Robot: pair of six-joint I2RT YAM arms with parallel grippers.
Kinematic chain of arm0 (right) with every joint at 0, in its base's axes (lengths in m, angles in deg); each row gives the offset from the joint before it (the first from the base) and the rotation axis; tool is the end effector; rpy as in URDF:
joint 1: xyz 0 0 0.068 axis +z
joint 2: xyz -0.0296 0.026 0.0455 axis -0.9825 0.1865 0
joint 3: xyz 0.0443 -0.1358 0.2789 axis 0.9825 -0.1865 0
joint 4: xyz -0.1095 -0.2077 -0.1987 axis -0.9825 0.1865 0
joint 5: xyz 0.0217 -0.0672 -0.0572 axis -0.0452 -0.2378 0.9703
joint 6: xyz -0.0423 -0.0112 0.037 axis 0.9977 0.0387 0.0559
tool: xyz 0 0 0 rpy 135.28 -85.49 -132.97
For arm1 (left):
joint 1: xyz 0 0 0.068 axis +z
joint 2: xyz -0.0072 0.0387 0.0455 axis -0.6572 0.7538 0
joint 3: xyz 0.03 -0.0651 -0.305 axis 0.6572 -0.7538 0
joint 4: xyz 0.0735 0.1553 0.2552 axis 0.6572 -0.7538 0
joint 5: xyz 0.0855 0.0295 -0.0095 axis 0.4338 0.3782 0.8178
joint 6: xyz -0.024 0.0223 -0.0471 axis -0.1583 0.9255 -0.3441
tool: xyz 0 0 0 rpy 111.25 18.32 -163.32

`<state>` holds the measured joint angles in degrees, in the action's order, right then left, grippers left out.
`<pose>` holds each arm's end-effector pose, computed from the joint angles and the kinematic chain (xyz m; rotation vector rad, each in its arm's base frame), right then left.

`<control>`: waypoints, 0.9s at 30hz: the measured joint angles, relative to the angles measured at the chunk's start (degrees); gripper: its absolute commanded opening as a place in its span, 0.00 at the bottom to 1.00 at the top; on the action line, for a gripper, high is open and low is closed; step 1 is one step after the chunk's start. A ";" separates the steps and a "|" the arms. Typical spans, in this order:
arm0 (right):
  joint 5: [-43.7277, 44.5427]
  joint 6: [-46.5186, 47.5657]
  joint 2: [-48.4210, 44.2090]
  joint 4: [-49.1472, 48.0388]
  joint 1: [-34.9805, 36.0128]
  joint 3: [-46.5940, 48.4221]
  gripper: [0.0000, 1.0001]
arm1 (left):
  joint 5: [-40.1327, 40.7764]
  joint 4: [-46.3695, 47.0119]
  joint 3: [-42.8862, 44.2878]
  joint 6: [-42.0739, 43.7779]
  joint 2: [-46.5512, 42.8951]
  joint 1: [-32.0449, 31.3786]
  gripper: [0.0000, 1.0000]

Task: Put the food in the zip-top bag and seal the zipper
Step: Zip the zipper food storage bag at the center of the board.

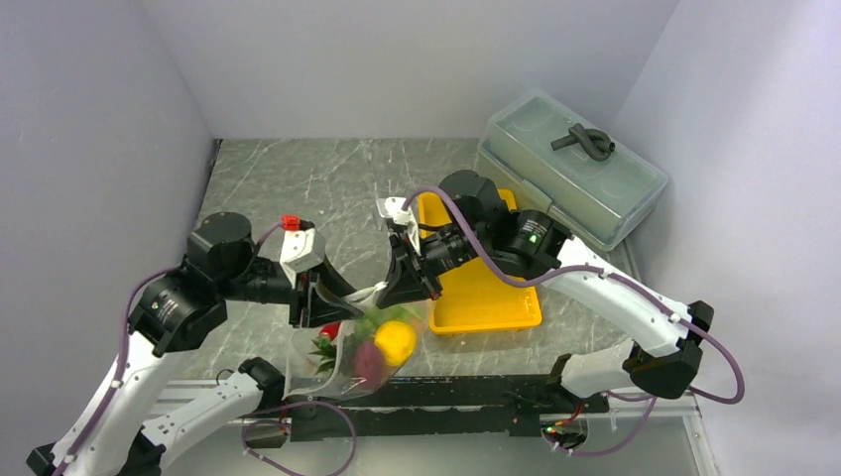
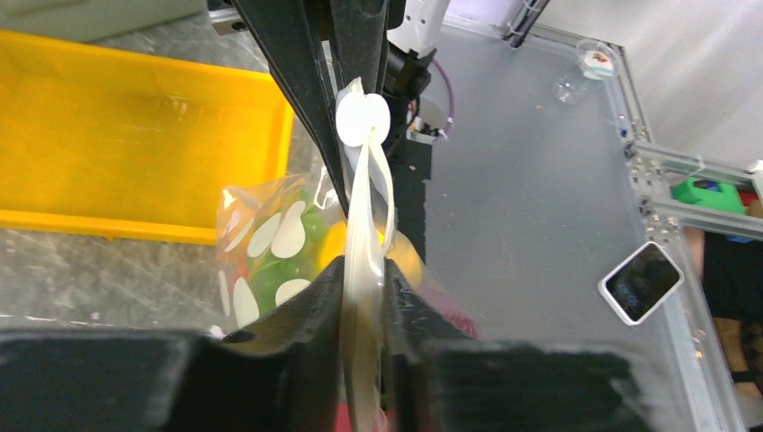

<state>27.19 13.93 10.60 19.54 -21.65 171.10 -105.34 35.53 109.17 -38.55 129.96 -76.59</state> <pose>0.1439 0.2844 0.4806 -1.5675 1.4681 1.4422 0.0870 -0.1015 0.4730 1.2125 1.5669 -1.2490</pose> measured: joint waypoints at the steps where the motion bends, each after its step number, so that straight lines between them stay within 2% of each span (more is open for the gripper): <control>1: 0.37 0.00 0.24 1.16 0.00 0.72 0.00 | 0.33 -0.09 0.55 0.02 -0.02 0.00 0.51; 5: 2.29 -0.13 2.05 5.62 0.00 3.32 0.00 | 1.57 0.04 2.45 -0.07 -0.55 0.00 0.65; 12: 5.31 -1.75 4.92 11.32 0.00 4.81 0.00 | 3.65 1.99 2.93 -0.15 0.00 0.00 0.70; 20: 7.98 -4.87 6.49 14.05 0.48 7.85 0.00 | 6.45 8.04 1.86 -1.11 1.25 0.00 0.69; 27: 9.73 -7.96 7.78 14.67 0.74 9.88 0.00 | 6.95 11.63 0.24 -3.28 2.14 0.00 0.63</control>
<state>36.92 5.97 18.39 34.21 -20.90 180.98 -98.39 47.16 109.41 -41.83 132.10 -76.59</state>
